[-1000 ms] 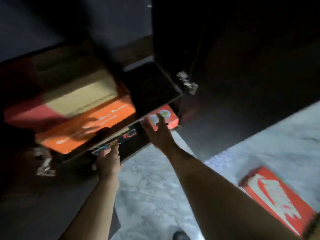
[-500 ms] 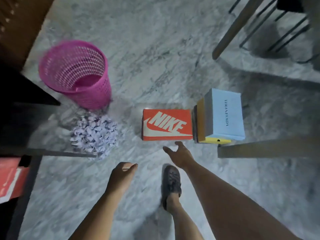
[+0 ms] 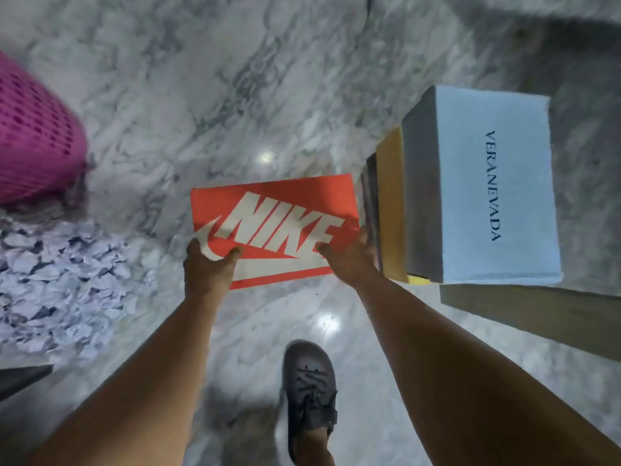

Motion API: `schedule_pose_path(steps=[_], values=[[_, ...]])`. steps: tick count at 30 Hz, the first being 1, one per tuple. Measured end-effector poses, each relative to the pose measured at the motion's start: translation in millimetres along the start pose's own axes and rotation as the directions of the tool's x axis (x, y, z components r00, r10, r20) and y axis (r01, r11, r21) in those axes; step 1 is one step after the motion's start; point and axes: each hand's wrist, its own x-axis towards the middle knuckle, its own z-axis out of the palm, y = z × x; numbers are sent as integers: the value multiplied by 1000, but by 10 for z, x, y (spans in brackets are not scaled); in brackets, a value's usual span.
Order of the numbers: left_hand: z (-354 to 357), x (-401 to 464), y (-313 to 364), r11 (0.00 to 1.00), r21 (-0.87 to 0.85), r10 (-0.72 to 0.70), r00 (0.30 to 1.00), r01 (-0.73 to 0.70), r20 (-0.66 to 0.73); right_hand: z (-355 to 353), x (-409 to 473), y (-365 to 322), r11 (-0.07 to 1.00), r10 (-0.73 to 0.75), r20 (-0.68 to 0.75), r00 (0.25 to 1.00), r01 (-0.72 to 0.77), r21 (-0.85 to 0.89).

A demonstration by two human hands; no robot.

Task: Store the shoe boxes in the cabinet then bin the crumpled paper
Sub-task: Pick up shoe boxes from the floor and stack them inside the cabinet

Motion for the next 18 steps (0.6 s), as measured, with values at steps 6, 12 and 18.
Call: schedule_pose_path(steps=[6, 12, 18], values=[[-67, 202, -239, 963, -222, -145, 988, 152, 47, -169, -481, -280, 990, 33, -17, 999, -31, 137], [-646, -10, -421, 927, -305, -217, 975, 218, 38, -317, -1217, -469, 980, -40, -23, 999, 44, 193], [-1093, -562, -653, 906, -384, -176, 983, 179, 42, -376, -1853, -773, 974, -176, -51, 983, 181, 135]])
